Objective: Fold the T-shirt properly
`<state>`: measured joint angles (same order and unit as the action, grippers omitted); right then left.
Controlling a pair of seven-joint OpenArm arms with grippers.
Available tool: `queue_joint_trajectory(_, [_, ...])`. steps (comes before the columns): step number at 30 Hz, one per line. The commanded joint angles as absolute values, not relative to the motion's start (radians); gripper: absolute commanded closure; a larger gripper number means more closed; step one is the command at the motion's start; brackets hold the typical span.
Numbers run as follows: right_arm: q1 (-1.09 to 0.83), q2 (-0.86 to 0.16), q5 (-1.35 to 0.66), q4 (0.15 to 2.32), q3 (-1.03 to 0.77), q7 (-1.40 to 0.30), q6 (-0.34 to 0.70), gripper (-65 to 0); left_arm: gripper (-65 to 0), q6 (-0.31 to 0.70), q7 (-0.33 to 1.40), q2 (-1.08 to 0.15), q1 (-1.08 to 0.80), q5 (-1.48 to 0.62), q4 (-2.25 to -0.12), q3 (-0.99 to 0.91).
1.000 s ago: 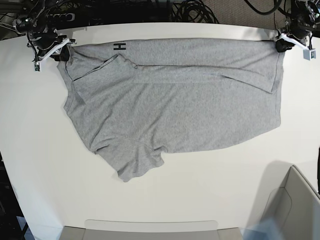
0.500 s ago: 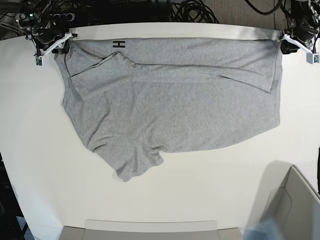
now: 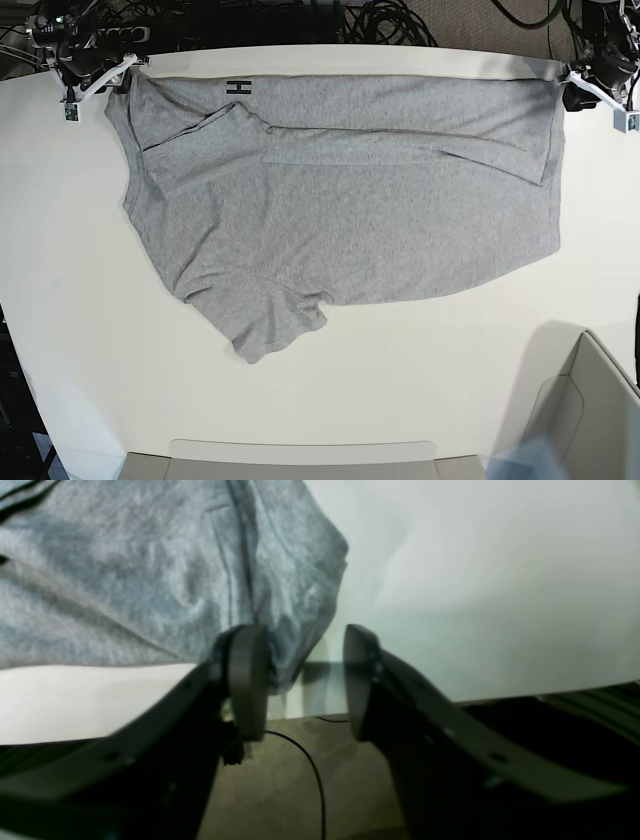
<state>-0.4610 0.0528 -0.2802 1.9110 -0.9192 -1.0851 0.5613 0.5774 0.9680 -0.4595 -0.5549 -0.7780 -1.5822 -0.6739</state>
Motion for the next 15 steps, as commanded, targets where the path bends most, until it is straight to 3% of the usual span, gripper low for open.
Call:
queue_joint_trajectory(1, [-0.464, 0.039, -0.289, 1.943, -0.928, -1.073, 0.559, -27.5, -19.8, 0.582, 0.951, -0.481, -0.561, -0.786, -1.598, -0.684])
queue_joint_trajectory(8, [-0.409, 0.041, -0.295, 2.054, -0.992, -1.072, 0.572, -27.7, -19.6, 0.582, 0.94, -0.509, -0.555, -0.788, -1.659, -0.704])
queue_joint_trajectory(12, [-0.331, 0.038, -0.295, 2.063, -1.043, -1.072, 0.682, -27.7, -19.6, 0.581, 0.94, -0.501, -0.55, -0.788, -1.807, -0.731])
queue_joint_trajectory(15, [-0.26, 0.039, -0.289, 2.063, -1.05, -1.073, 0.698, -27.7, -19.6, 0.579, 0.955, -0.501, -0.475, -0.788, -1.856, -0.725])
